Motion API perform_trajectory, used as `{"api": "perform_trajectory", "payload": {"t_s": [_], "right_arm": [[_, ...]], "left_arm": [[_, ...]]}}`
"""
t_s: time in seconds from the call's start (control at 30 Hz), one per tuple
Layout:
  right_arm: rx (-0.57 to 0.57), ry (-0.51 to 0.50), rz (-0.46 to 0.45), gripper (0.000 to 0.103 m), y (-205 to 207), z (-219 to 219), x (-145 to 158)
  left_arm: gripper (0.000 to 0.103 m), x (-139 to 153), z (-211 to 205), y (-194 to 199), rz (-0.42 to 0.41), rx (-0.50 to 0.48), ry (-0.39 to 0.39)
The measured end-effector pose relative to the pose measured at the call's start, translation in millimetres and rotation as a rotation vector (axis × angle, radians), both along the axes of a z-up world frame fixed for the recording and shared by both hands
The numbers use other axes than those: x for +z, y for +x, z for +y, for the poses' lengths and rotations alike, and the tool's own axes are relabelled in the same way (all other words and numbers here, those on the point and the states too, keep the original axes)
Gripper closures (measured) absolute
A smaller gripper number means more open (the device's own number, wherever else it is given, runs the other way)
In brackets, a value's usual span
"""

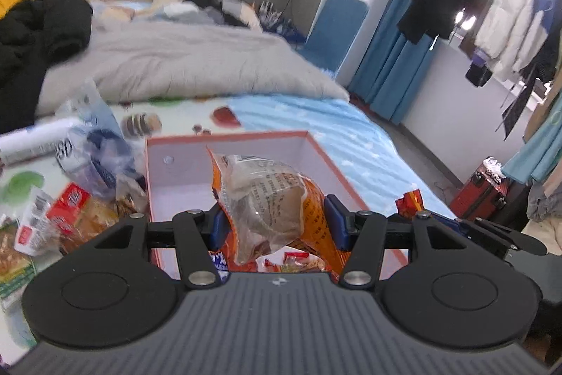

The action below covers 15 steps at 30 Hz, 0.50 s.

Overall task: Organize snacks
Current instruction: 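Lower both snacks into the pink box and open both tools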

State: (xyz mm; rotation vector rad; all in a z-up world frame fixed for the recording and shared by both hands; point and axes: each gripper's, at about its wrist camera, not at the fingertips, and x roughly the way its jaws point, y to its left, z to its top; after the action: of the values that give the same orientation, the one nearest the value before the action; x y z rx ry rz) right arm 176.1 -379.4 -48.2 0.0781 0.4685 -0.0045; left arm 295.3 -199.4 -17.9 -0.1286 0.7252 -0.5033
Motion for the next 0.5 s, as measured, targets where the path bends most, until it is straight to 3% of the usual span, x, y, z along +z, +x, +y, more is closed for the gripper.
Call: {"api": "perform_trajectory", "payload": {"t_s": [0.3, 0.5], "right_arm": [[0.009, 0.060, 0.144, 0.068, 48.2, -18.0, -50.2], [-0.011, 0.090, 0.219, 0.068, 70.4, -28.0, -83.2]], "left_arm": [[0.042, -71.6, -27.2, 55.1, 0.148, -0.025, 0.096], [0.041, -105.6, -45.2, 78.5, 0.192, -0.050, 0.145]]}}
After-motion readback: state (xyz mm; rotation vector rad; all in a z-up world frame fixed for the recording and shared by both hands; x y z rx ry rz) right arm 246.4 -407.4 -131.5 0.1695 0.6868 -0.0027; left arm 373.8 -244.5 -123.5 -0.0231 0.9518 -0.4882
